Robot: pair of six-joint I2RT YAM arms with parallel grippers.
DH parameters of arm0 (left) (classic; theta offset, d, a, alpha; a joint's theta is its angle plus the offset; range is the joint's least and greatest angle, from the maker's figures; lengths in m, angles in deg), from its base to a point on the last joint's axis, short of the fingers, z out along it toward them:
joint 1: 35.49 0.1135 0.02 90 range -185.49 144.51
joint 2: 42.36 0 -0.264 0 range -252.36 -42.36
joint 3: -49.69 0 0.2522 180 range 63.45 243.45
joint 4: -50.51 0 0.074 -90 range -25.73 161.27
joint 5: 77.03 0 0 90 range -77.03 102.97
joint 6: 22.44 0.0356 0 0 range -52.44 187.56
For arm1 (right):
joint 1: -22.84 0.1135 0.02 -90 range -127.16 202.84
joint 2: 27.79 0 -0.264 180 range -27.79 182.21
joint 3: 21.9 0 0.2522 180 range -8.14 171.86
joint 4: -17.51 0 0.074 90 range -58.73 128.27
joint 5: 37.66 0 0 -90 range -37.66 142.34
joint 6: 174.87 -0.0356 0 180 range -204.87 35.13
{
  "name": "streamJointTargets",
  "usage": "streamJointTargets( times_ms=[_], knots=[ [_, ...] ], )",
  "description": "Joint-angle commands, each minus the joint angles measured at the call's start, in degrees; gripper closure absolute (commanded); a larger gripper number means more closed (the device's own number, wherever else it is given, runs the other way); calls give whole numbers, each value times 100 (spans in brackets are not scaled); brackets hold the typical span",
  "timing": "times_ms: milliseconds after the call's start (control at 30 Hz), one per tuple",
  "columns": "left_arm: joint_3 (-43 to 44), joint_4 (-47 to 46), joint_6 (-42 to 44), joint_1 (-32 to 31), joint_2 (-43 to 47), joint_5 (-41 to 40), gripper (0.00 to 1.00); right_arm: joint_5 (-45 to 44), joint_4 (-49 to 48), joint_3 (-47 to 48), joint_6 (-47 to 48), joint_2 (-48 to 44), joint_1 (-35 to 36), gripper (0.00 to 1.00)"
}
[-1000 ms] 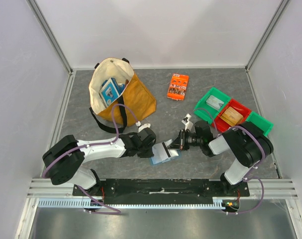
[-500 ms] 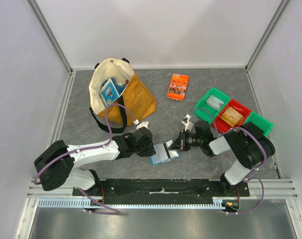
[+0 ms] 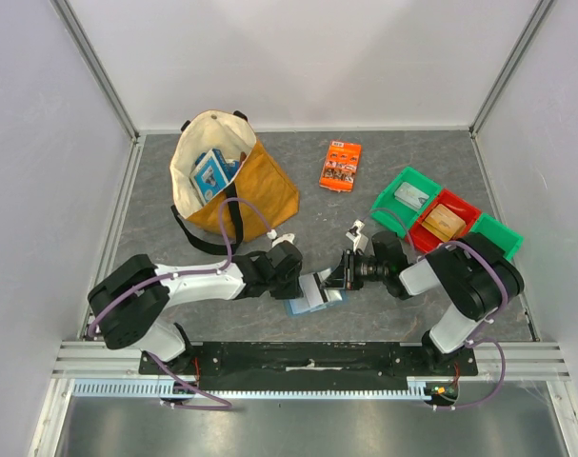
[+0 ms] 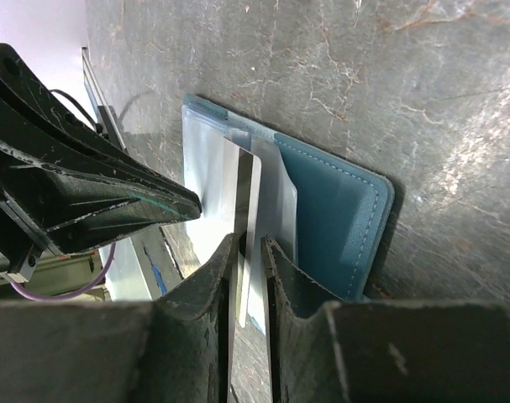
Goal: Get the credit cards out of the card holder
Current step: Remove the credit card from the card holder.
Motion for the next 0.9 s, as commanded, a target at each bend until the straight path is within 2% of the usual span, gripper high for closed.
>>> streamJointTargets(
  times_ms=[0,100,233,300,433,733,800,867],
  knots=[
    [-89,13,26,39,-187,72,98,121,-70,99,96,126,2,76],
    [-107,22,35,31,-187,90,98,209,-193,108,9,135,28,78],
    [-124,92,53,31,-143,29,98,245,-316,73,-79,57,11,95],
    [-168,154,61,31,-65,-59,98,244,-212,56,-27,-75,-68,100],
    [-282,189,70,31,111,-209,98,43,455,64,306,-514,-218,100],
    [-388,233,114,22,322,-402,98,-941,2846,468,1203,-1937,-446,100],
    [-388,268,114,31,497,-516,95,-1073,3233,617,1317,-2403,-438,100],
    [-414,286,140,22,708,-613,88,-1240,3628,732,1335,-2772,-438,100]
  ],
)
